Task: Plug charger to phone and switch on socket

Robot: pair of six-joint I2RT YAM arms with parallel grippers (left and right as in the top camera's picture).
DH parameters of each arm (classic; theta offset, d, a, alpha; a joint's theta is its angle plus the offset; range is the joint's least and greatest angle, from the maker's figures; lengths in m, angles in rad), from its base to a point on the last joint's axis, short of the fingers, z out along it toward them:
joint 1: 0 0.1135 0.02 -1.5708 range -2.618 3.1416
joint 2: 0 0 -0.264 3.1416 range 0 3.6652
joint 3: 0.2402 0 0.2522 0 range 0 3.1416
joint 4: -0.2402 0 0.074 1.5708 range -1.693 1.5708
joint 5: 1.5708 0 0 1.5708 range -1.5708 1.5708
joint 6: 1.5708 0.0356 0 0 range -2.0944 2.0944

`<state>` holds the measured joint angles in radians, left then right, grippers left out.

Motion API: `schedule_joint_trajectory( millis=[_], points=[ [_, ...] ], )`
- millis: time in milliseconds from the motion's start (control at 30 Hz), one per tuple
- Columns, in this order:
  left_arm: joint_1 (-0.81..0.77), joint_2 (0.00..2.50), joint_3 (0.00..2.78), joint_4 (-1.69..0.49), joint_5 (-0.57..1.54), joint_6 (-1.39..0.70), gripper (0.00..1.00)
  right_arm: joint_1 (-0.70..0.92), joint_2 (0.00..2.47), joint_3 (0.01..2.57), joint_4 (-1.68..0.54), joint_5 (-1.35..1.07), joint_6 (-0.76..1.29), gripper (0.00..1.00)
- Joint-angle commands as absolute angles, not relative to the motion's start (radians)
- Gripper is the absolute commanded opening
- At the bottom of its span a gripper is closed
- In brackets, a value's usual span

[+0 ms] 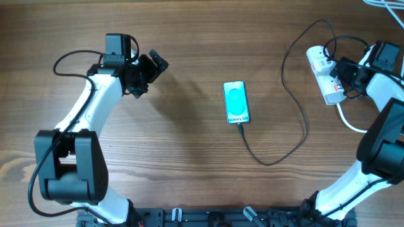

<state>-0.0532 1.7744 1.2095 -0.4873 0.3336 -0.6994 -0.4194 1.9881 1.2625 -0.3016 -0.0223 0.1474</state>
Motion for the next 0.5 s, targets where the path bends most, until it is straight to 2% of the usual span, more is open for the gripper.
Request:
schedule_joint_trajectory(
  millis=[0,467],
  points=[
    [-0.050,1.754,1.208,-0.487,0.320,-0.681,1.00,-0.415,2.006,1.250,-0.277,-0.003,0.130,1.00],
    [-0.050,1.754,1.208,-0.487,0.320,-0.681,1.00,-0.415,2.007,1.248,-0.299,-0.006,0.130,1.00]
  ],
)
